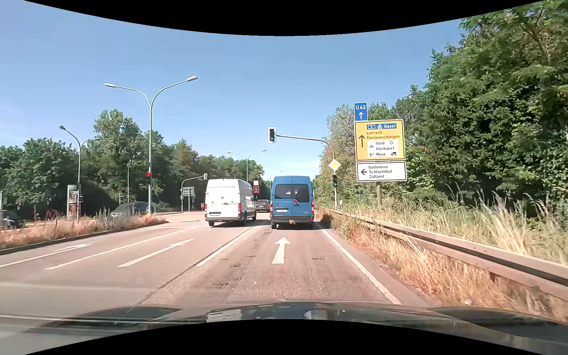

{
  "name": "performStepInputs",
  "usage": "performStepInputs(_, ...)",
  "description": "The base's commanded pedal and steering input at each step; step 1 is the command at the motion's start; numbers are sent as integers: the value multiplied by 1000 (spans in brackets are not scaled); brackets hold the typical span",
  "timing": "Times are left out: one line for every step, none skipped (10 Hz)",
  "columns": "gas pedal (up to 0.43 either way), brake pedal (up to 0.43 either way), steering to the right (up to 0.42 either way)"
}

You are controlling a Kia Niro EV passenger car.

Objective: Follow the waypoints while adhering to traffic rules and regulations

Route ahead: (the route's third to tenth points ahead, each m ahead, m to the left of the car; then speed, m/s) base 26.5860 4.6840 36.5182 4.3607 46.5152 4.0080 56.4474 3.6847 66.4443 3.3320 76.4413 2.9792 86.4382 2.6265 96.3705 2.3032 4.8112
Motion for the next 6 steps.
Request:
performStepInputs(311,0,0)
performStepInputs(311,0,0)
performStepInputs(311,0,0)
performStepInputs(299,0,0)
performStepInputs(299,0,0)
performStepInputs(299,0,0)
